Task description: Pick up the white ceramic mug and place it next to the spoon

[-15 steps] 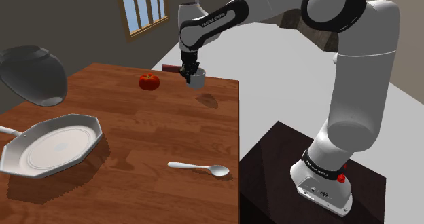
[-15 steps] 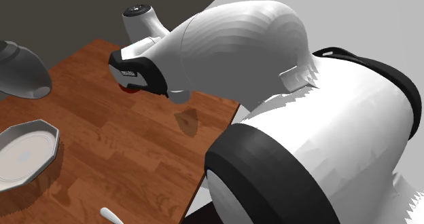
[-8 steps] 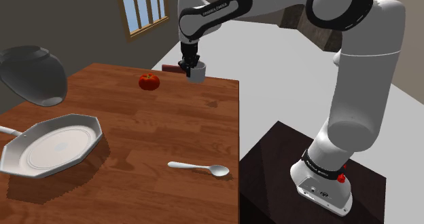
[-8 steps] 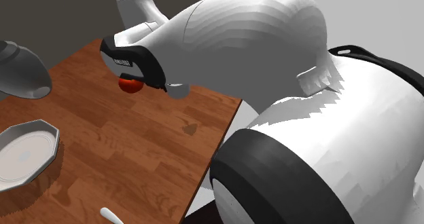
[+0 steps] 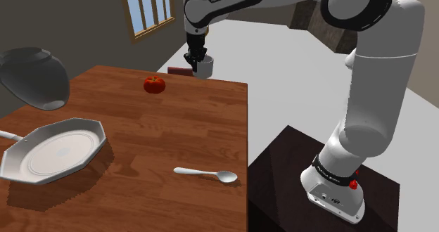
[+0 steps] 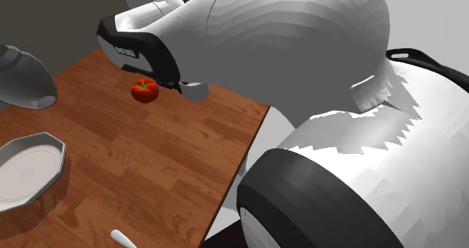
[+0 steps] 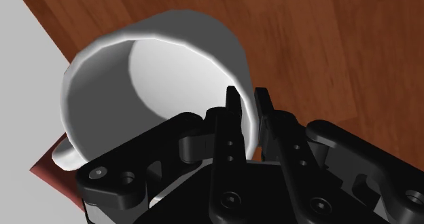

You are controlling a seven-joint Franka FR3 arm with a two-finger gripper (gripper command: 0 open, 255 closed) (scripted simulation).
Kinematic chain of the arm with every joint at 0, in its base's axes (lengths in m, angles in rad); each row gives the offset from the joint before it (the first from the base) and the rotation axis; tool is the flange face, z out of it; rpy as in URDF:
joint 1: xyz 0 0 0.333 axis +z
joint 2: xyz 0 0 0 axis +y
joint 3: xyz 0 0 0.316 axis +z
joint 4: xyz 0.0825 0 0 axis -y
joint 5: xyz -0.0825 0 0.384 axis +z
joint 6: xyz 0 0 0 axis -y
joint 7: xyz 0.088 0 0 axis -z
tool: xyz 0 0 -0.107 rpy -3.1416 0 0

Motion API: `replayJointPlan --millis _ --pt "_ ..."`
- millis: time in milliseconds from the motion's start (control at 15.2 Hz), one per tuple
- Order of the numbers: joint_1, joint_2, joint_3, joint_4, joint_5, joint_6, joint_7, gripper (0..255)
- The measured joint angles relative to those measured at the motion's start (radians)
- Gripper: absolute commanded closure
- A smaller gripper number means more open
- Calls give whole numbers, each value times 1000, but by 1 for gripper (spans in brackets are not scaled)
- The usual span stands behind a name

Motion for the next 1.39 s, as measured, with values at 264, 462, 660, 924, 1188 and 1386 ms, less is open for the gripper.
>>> replayJointPlan --millis 264,462,660,924,1188,1386 --pt "0 -11 1 39 3 -50 -4 255" --pt "7 -25 5 52 4 -77 5 255" --pt "34 -70 23 -10 3 -63 51 255" --pt "78 -144 56 -102 6 -49 130 255" --pt "125 -185 93 -153 6 -43 216 255" --pt "159 -208 121 -196 6 -27 280 255"
